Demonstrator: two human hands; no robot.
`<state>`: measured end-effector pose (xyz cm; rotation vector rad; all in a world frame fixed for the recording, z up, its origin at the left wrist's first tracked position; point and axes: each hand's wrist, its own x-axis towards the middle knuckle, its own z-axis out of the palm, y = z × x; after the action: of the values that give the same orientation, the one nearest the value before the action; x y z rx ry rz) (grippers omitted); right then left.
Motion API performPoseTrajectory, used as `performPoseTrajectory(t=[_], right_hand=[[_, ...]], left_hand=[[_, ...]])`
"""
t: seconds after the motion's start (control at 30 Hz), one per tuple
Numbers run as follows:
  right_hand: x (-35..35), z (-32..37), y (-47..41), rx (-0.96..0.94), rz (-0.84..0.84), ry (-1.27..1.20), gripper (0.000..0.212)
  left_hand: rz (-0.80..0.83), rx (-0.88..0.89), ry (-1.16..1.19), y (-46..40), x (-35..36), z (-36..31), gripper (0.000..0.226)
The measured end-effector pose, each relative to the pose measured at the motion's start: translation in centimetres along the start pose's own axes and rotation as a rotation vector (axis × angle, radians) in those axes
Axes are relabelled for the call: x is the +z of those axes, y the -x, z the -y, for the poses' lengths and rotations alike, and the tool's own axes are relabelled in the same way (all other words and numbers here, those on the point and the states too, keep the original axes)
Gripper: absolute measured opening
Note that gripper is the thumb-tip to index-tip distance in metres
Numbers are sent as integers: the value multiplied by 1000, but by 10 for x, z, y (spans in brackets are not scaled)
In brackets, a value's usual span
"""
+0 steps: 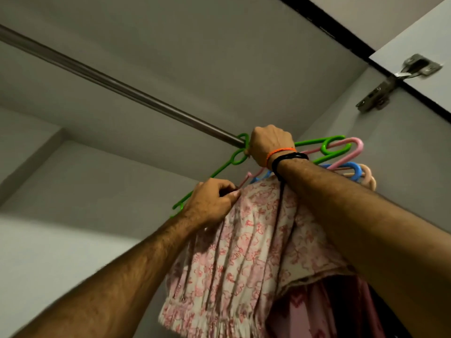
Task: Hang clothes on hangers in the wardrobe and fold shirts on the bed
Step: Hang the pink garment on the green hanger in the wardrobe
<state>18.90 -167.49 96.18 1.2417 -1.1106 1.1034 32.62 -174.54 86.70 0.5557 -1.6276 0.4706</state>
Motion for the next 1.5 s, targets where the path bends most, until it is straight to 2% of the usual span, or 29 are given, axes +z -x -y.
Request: performPoseTrajectory(t=[0.17, 0.27, 0.67, 1.2, 1.37, 1.5], right_hand=[[-1, -3, 20, -55, -15, 14, 31], [-3, -6, 29, -97, -39, 64, 26], [-2, -14, 33, -25, -46, 123, 21], [-4, -17, 47, -118, -32, 175, 18], [-13, -7, 62, -208, -39, 101, 26], [-20, 9, 80, -309, -7, 45, 26]], left_hand=[[16, 18, 34, 20, 13, 7, 16], [-38, 24, 36, 25, 14, 8, 17], [34, -12, 46, 18, 19, 0, 17], [23, -48, -35, 27, 11, -13, 20], [11, -62, -77, 36, 2, -26, 32], [-35, -98, -87, 49, -5, -36, 30]])
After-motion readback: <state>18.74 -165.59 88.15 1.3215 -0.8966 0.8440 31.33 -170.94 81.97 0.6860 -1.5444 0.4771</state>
